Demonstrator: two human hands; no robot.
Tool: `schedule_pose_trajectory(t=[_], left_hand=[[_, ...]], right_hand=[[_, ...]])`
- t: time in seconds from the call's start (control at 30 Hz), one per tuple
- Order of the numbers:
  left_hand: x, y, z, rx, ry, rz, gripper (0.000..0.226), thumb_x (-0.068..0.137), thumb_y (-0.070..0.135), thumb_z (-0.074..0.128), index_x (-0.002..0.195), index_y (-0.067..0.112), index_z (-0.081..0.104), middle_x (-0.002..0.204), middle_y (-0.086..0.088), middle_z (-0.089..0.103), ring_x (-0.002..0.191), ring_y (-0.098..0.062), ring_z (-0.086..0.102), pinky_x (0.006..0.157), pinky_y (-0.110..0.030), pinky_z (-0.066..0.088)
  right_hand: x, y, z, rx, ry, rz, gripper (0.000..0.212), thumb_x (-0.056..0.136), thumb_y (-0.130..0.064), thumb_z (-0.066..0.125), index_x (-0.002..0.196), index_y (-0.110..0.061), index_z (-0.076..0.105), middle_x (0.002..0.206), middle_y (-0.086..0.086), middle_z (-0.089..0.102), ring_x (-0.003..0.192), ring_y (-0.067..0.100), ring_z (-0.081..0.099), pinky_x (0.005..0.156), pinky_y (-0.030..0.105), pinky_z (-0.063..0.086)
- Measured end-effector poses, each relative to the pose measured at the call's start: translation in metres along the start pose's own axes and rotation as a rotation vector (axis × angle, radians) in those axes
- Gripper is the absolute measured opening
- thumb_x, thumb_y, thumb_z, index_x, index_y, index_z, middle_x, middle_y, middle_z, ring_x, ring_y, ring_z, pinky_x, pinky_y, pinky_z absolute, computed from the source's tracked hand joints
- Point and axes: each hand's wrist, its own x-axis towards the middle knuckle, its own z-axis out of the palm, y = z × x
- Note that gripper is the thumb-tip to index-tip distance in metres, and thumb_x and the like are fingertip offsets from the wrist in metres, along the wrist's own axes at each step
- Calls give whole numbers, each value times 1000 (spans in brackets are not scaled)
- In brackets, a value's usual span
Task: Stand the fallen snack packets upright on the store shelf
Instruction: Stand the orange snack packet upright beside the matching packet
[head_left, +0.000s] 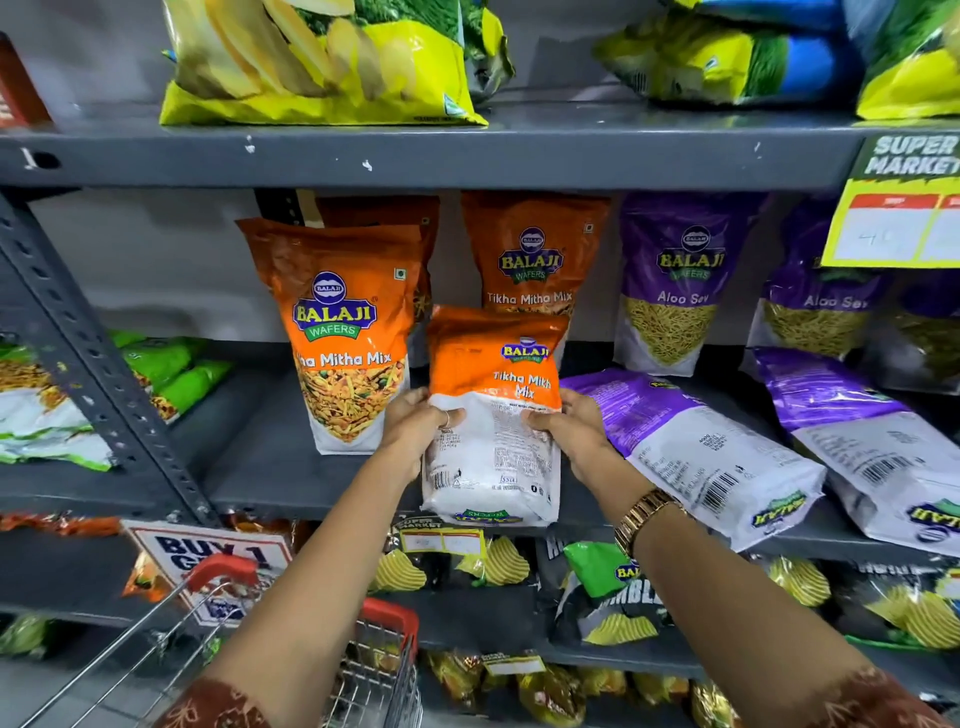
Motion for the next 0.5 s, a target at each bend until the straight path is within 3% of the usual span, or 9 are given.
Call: schedule_pose_trajectory(t=[0.07, 0.13, 0.27, 0.33, 0.5], left_hand=[[-6, 6, 1, -15, -19, 71, 40, 71, -14, 65, 108, 1, 61, 100, -6, 62, 82, -18, 59, 60, -13, 48], [-10, 11, 5, -25, -16, 132, 52, 71, -16, 64, 119, 1, 55, 106, -7, 61, 94, -20, 57, 68, -16, 48], [-10, 20, 12, -52, 21, 238, 71, 67, -20, 63, 129, 10, 49, 108, -3, 60, 97, -19, 58, 67, -19, 50], [-6, 26, 18, -91, 50, 276, 76, 66, -22, 62, 134, 9, 43, 109, -2, 57, 97, -18, 56, 60, -11, 52], [4, 17, 27, -213, 91, 201, 65, 69, -20, 60, 127, 5, 48, 110, -9, 60, 94, -18, 57, 57, -9, 51]], right_hand=[[-4, -5, -1, 33, 1, -55, 35, 71, 10, 68, 103, -2, 60, 114, 20, 66, 98, 28, 64, 88, 36, 50], [-7, -10, -3, 30, 21, -114, 33, 71, 8, 69, 98, -9, 59, 111, 18, 66, 95, 26, 63, 87, 38, 52], [-1, -23, -6, -8, 98, -235, 42, 67, 8, 73, 96, -15, 53, 105, 12, 66, 98, 27, 64, 88, 43, 53], [5, -26, -9, -41, 120, -278, 44, 66, 8, 72, 96, -16, 52, 104, 13, 67, 99, 29, 64, 90, 46, 53], [11, -17, -14, -108, 93, -272, 36, 73, 2, 70, 99, -15, 50, 111, 19, 65, 105, 32, 62, 94, 52, 49]])
